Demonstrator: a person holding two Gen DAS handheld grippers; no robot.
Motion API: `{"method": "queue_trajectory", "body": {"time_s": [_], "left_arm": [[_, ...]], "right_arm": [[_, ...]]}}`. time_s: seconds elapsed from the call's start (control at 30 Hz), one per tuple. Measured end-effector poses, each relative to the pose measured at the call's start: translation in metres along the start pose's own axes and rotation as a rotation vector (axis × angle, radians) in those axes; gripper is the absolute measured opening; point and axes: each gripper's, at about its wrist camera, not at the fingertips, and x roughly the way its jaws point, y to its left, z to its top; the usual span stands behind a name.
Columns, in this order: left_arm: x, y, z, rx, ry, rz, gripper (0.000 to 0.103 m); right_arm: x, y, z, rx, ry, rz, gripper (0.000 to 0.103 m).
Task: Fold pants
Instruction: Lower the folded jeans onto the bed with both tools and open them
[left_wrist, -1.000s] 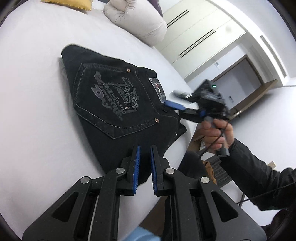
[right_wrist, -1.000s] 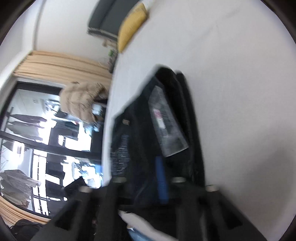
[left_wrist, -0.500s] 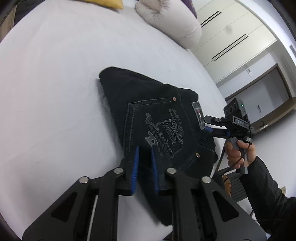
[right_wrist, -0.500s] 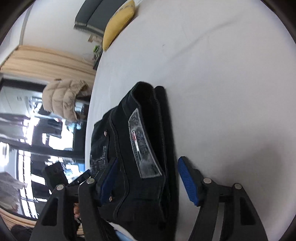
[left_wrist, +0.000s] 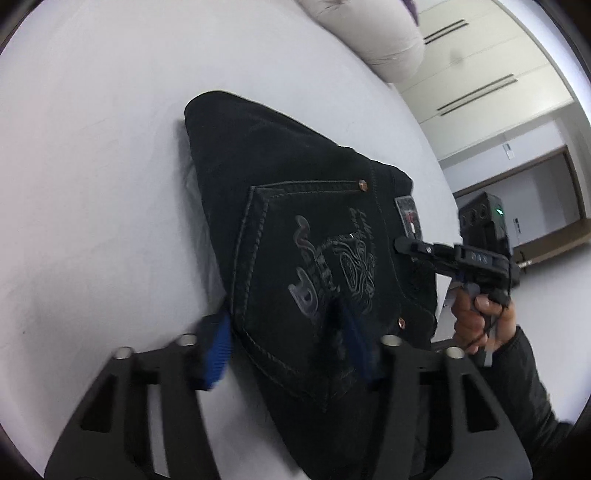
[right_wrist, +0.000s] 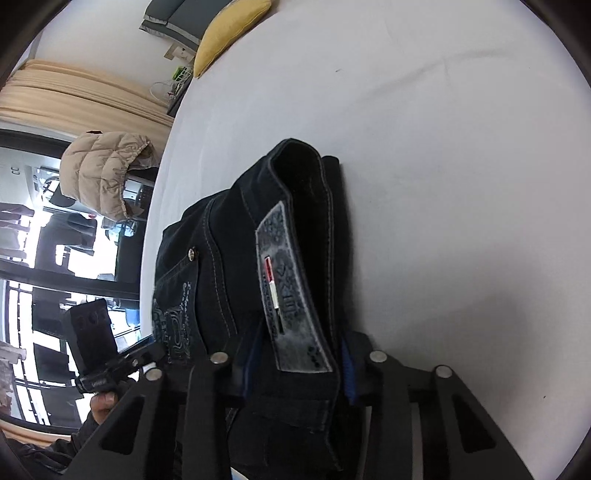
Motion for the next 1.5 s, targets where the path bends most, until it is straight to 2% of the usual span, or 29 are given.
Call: {"method": "queue_trajectory", "body": {"time_s": [0.07, 0.13, 0.27, 0.33, 0.5, 0.67, 0.8, 1.0, 1.2, 1.23, 1.27, 1.33, 1.4, 1.43, 1.5], "left_arm": [[0.005, 0.001, 0.006, -0.025, 0.006, -0.002, 0.032], [0.006, -0.004, 0.009, -0.012, 0.006, 0.012, 0.026], [-0.002, -0.022, 0.012, 0.066, 0.0, 0.075, 0.021], [-0.011, -0.028, 0.016, 0.089, -0.013, 0.088, 0.02], [-0.045, -0.041, 0.04, 0.191, -0.101, 0.193, 0.02], [-0.068, -0.048, 0.055, 0.237, -0.167, 0.278, 0.02], [-0.078, -0.042, 0.06, 0.232, -0.193, 0.33, 0.02], [-0.073, -0.039, 0.068, 0.22, -0.201, 0.371, 0.02], [-0.037, -0.015, 0.066, 0.186, -0.142, 0.381, 0.02], [-0.03, -0.007, 0.065, 0.17, -0.133, 0.381, 0.022], [-0.026, 0.0, 0.065, 0.155, -0.133, 0.381, 0.025], [-0.024, 0.011, 0.062, 0.125, -0.154, 0.374, 0.029], [-0.028, 0.011, 0.057, 0.123, -0.179, 0.374, 0.034], [-0.033, 0.01, 0.055, 0.126, -0.192, 0.39, 0.037], [-0.05, 0.007, 0.046, 0.127, -0.243, 0.422, 0.037]], "right_arm": [[-0.002, 0.006, -0.001, -0.018, -0.004, -0.028, 0.03], [-0.004, 0.014, -0.002, -0.042, -0.018, -0.058, 0.025], [-0.012, 0.04, -0.009, -0.11, -0.066, -0.148, 0.02], [-0.019, 0.056, -0.012, -0.142, -0.093, -0.171, 0.019], [-0.026, 0.091, 0.0, -0.191, -0.132, -0.153, 0.018], [-0.005, 0.121, 0.036, -0.205, -0.148, -0.126, 0.018], [0.024, 0.15, 0.07, -0.231, -0.145, -0.114, 0.018], [0.061, 0.175, 0.117, -0.236, -0.137, -0.104, 0.018], [0.107, 0.151, 0.14, -0.161, -0.081, -0.13, 0.018], [0.114, 0.144, 0.14, -0.141, -0.075, -0.137, 0.02], [0.119, 0.135, 0.139, -0.118, -0.074, -0.133, 0.03], [0.124, 0.124, 0.138, -0.079, -0.084, -0.121, 0.034], [0.123, 0.121, 0.134, -0.073, -0.108, -0.098, 0.038], [0.121, 0.122, 0.131, -0.076, -0.12, -0.098, 0.044], [0.115, 0.127, 0.125, -0.081, -0.139, -0.128, 0.052]]}}
